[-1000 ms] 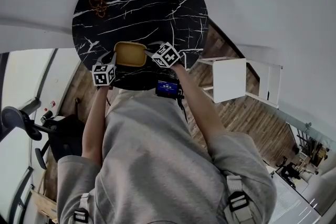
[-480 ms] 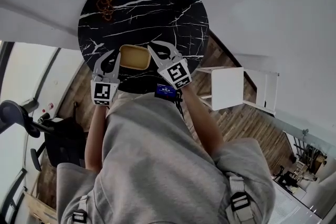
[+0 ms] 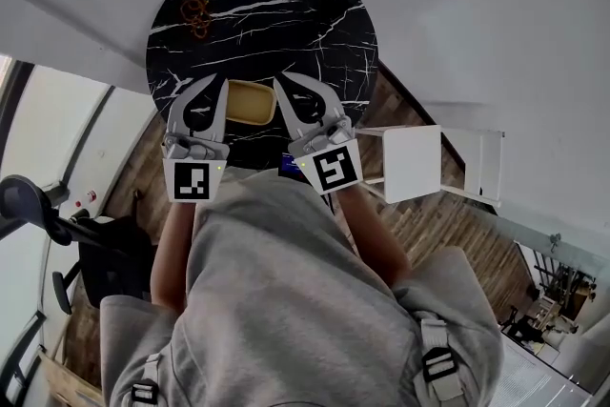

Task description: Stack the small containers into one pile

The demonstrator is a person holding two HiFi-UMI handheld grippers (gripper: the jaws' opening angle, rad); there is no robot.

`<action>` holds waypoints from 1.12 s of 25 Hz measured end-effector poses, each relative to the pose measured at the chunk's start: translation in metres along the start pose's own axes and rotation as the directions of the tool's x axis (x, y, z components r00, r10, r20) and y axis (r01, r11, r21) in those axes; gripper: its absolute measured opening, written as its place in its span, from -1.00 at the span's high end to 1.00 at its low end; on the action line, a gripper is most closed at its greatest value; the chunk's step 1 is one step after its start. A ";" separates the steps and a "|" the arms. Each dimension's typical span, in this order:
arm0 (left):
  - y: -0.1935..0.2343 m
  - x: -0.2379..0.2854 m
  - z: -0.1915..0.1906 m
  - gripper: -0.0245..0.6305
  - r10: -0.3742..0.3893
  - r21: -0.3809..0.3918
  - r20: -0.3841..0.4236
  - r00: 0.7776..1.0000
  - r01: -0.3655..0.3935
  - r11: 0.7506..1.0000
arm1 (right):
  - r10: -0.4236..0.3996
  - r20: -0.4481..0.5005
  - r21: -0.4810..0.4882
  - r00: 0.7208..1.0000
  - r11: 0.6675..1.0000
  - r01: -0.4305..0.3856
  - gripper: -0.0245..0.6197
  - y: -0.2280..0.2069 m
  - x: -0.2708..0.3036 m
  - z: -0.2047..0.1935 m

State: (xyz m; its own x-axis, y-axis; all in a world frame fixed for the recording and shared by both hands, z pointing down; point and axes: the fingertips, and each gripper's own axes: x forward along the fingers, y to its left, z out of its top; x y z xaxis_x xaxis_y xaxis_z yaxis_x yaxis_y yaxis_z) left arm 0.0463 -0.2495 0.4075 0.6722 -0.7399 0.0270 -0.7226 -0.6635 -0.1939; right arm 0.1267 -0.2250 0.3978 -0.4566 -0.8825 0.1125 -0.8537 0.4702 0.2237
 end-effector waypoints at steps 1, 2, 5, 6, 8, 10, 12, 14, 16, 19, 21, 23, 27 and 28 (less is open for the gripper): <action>0.002 -0.001 0.015 0.90 0.018 0.018 0.049 0.999 -0.018 1.000 | -0.013 0.008 -0.017 1.000 1.000 0.013 0.89 -0.001 0.000 0.006; 0.004 -0.002 0.027 0.91 0.038 0.036 0.098 0.994 -0.041 0.999 | -0.031 0.013 -0.034 0.999 0.999 0.032 0.89 -0.002 -0.001 0.009; 0.008 -0.002 0.033 0.93 0.103 0.029 0.162 0.981 -0.110 0.994 | -0.110 -0.001 -0.062 0.994 0.992 0.109 0.89 -0.009 -0.001 0.002; 0.007 -0.002 0.020 0.93 0.114 0.012 0.125 0.986 -0.116 0.993 | -0.125 -0.010 -0.062 0.992 0.990 0.124 0.89 -0.009 -0.001 -0.003; 0.001 -0.003 -0.007 0.93 0.104 -0.026 0.032 0.994 -0.103 0.994 | -0.125 -0.024 -0.055 0.992 0.991 0.124 0.89 -0.006 0.000 -0.013; -0.006 -0.004 -0.022 0.93 0.081 -0.037 -0.009 0.997 -0.081 0.996 | -0.106 -0.044 -0.043 0.993 0.994 0.104 0.89 -0.003 0.001 -0.024; -0.009 -0.003 -0.029 0.93 0.068 -0.044 -0.019 0.997 -0.069 0.997 | -0.081 -0.058 -0.044 0.995 0.996 0.078 0.89 -0.001 0.004 -0.031; -0.011 -0.003 -0.033 0.93 0.064 -0.053 -0.017 0.998 -0.065 0.996 | -0.061 -0.065 -0.052 0.996 0.997 0.057 0.89 0.001 0.006 -0.035; -0.012 -0.004 -0.035 0.93 0.055 -0.045 -0.023 0.998 -0.056 0.997 | -0.051 -0.065 -0.049 0.997 0.998 0.048 0.89 0.003 0.007 -0.035; -0.015 -0.001 -0.038 0.93 0.041 -0.020 -0.026 0.999 -0.042 0.999 | -0.043 -0.074 -0.042 0.996 0.998 0.040 0.89 0.002 0.008 -0.039; -0.017 0.001 -0.043 0.93 0.031 -0.022 -0.038 0.999 -0.032 0.999 | -0.043 -0.079 -0.036 0.996 0.999 0.040 0.89 0.001 0.009 -0.043; -0.019 0.002 -0.049 0.93 0.021 -0.026 -0.058 0.998 -0.022 0.999 | -0.046 -0.086 -0.030 0.995 0.999 0.044 0.89 -0.002 0.009 -0.046; -0.022 0.005 -0.054 0.93 0.002 -0.009 -0.076 0.997 -0.003 1.000 | -0.049 -0.101 -0.026 0.994 0.999 0.047 0.89 -0.007 0.008 -0.051; -0.023 0.007 -0.054 0.93 -0.001 -0.004 -0.076 0.997 0.000 1.000 | -0.051 -0.102 -0.023 0.993 0.999 0.049 0.89 -0.008 0.009 -0.052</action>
State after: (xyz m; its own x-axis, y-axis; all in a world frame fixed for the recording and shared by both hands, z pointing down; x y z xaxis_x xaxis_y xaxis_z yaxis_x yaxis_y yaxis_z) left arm 0.0588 -0.2449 0.4649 0.6584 -0.7458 0.1011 -0.7230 -0.6641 -0.1902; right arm 0.1429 -0.2368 0.4468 -0.3844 -0.9015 0.1990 -0.8693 0.4260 0.2508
